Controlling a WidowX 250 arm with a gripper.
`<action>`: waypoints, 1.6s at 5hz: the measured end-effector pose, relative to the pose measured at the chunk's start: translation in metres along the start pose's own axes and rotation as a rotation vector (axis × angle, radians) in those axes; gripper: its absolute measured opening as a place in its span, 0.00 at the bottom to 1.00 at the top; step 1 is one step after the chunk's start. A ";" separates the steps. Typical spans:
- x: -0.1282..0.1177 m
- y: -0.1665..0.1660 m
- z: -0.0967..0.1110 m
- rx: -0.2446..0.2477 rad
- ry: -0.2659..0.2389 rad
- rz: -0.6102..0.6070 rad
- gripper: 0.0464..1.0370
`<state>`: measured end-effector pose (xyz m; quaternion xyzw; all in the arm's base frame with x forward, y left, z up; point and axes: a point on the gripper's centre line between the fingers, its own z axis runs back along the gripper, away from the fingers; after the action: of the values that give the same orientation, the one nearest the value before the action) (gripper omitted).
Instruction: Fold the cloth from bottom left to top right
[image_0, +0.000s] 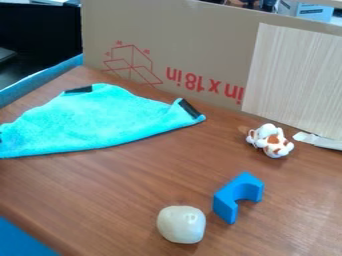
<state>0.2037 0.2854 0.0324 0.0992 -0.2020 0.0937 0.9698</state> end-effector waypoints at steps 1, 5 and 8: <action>0.001 -0.002 -0.003 0.019 0.018 0.020 0.69; 0.002 -0.010 0.003 -0.046 0.064 0.077 0.02; 0.067 -0.059 0.034 -0.144 0.038 0.109 0.01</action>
<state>0.2641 0.2304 0.0815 0.0164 -0.1949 0.1335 0.9716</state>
